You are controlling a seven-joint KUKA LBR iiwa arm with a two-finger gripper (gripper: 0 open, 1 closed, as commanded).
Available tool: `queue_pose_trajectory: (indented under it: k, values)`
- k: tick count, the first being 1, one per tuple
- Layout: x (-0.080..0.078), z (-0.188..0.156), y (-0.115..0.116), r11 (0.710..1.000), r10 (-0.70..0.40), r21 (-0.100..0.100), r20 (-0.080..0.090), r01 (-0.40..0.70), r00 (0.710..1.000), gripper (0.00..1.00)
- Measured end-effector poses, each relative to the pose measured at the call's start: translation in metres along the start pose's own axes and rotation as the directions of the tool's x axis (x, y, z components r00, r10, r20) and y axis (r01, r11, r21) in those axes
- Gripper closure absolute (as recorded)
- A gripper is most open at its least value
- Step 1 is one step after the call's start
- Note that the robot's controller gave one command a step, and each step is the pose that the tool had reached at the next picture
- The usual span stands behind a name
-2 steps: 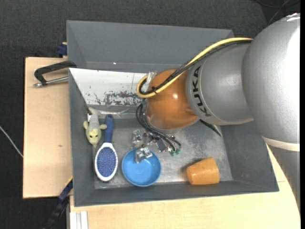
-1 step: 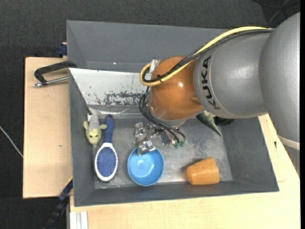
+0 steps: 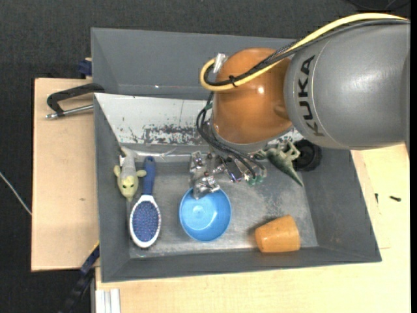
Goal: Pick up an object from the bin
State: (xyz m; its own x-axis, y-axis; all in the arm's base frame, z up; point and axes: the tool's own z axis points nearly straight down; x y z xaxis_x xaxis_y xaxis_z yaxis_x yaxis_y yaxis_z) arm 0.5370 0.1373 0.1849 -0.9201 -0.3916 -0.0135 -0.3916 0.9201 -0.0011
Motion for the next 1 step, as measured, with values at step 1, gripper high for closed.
queue_pose_trajectory:
  k: [1]
  values:
    - [-0.0021, -0.0127, 0.0004, 1.0, 0.001, -0.001, -0.005, -0.001, 1.0, 1.0]
